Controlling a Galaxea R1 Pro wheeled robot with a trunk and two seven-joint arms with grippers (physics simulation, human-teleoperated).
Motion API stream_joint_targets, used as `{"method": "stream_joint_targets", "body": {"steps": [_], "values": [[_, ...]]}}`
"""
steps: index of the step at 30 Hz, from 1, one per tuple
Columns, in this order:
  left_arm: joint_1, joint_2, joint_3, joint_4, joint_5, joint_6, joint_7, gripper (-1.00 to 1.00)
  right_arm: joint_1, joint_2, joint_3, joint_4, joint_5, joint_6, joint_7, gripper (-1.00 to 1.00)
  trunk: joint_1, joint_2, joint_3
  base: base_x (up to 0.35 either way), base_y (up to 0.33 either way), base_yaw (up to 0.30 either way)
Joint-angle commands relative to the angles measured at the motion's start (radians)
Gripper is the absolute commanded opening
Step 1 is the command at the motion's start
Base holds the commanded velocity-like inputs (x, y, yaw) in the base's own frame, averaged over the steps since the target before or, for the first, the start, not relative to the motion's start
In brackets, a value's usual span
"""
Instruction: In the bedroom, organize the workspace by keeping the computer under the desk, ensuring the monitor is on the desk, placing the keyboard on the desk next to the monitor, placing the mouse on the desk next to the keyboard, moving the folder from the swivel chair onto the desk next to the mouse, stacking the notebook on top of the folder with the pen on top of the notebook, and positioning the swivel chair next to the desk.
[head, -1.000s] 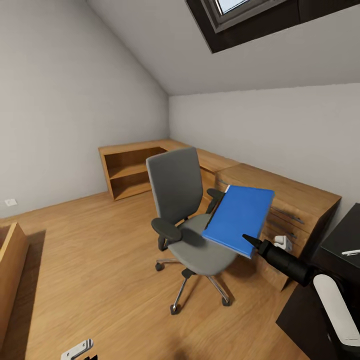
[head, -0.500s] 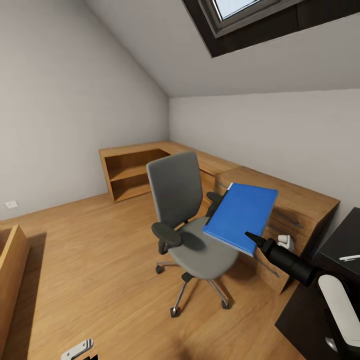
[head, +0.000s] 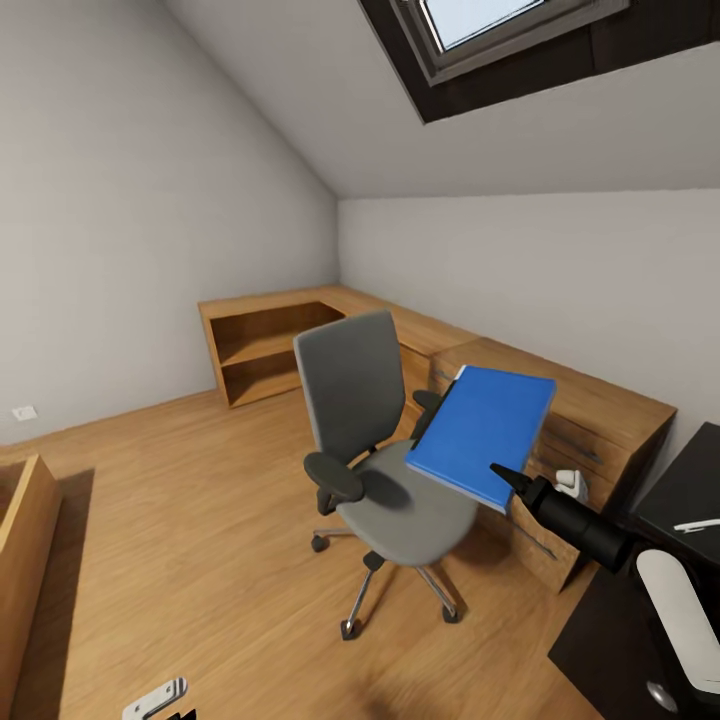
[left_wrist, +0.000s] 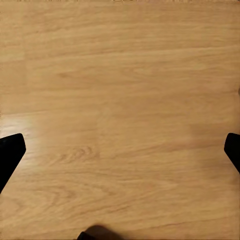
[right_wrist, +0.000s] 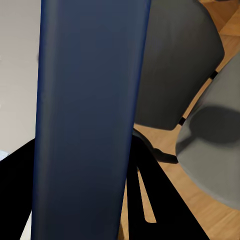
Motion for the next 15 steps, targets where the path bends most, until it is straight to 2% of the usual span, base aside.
{"method": "stream_joint_targets", "body": {"steps": [1, 8, 15], "values": [[0.000, 0.000, -0.001, -0.002, 0.011, 0.005, 0.005, 1.00, -0.001, 0.000, -0.002, 0.000, 0.006, 0.005, 0.006, -1.00, -0.004, 0.007, 0.002, 0.000, 0.000, 0.000], [0.000, 0.000, -0.003, 0.015, 0.011, 0.005, 0.005, 1.00, -0.001, 0.000, -0.002, 0.000, 0.006, 0.005, 0.006, -1.00, -0.031, 0.056, 0.024, -0.030, 0.000, 0.000], [0.000, 0.000, -0.004, 0.030, 0.011, 0.005, 0.005, 1.00, -0.001, 0.000, -0.002, 0.000, 0.006, 0.005, 0.006, -1.00, -0.058, 0.105, 0.046, -0.274, 0.000, 0.000]]}}
